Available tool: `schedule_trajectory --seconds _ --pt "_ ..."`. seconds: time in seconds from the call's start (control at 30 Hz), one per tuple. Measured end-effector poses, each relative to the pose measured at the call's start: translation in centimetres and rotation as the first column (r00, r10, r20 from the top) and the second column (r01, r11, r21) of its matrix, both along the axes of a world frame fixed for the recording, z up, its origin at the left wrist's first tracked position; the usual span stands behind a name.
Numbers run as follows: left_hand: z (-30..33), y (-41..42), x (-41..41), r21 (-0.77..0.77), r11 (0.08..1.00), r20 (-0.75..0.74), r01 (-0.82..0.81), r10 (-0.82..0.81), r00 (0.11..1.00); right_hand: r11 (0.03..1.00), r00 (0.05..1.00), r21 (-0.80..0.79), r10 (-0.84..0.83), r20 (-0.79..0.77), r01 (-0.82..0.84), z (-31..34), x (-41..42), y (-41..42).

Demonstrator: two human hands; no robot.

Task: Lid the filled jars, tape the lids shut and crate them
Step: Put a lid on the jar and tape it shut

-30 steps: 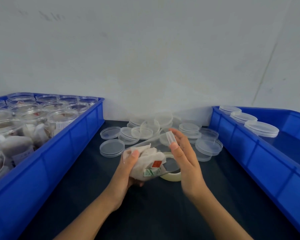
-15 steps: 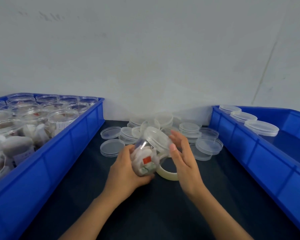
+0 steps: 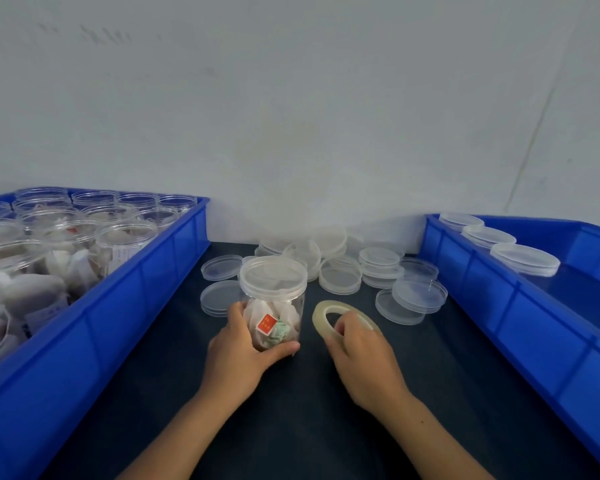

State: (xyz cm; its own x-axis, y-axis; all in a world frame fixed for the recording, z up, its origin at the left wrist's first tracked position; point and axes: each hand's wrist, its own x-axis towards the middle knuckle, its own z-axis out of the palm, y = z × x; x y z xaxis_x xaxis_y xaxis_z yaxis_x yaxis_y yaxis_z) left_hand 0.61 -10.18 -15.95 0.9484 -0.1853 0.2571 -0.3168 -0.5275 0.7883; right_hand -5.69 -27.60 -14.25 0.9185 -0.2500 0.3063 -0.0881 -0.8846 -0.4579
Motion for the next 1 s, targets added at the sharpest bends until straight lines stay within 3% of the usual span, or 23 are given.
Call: schedule_trajectory --seconds 0.07,0.13,0.23,0.37,0.43,0.5,0.57,0.6,0.73,1.0 --pt "0.0 0.0 0.0 0.008 0.999 -0.008 0.040 -0.040 0.999 0.955 1.000 0.296 -0.013 -0.022 0.019 0.4 -0.4 -0.4" --pt "0.1 0.0 -0.1 0.010 0.998 -0.019 0.070 -0.070 0.997 0.873 1.000 0.488 0.015 -0.013 -0.007 0.7 -0.8 -0.5" --pt "0.2 0.0 -0.1 0.002 0.996 -0.037 0.084 -0.084 0.996 0.818 1.000 0.575 0.005 -0.002 -0.003 1.0 -1.2 -0.2" --pt "0.6 -0.4 -0.9 -0.091 0.994 0.020 0.054 -0.053 0.998 0.829 0.999 0.558 -0.002 -0.052 0.031 1.1 -1.2 0.3" --pt "1.0 -0.7 -1.5 -0.143 0.988 0.197 -0.050 0.078 0.977 0.843 0.999 0.536 -0.003 -0.055 0.032 1.0 -1.3 0.6" --pt "1.7 -0.8 -2.0 -0.176 0.974 0.489 -0.145 0.214 0.846 0.847 1.000 0.531 -0.018 -0.011 0.021 1.0 -1.4 0.8" --pt "2.2 -0.7 -2.5 -0.161 0.984 0.709 -0.080 0.172 0.684 0.840 0.998 0.543 -0.022 0.051 -0.009 1.1 -1.5 1.0" --pt "2.3 -0.8 -2.8 -0.105 0.994 0.756 0.006 0.076 0.650 0.832 0.997 0.554 -0.021 0.076 -0.025 1.2 -1.7 1.2" --pt "1.8 -2.1 -4.2 0.101 0.961 0.633 0.256 -0.260 0.729 0.782 0.988 0.616 -0.005 0.154 -0.092 0.8 -2.0 2.2" --pt "0.7 -2.6 -4.0 -0.048 0.953 0.476 0.298 -0.241 0.846 0.770 0.980 0.609 0.118 0.161 -0.193 0.5 -2.5 3.4"
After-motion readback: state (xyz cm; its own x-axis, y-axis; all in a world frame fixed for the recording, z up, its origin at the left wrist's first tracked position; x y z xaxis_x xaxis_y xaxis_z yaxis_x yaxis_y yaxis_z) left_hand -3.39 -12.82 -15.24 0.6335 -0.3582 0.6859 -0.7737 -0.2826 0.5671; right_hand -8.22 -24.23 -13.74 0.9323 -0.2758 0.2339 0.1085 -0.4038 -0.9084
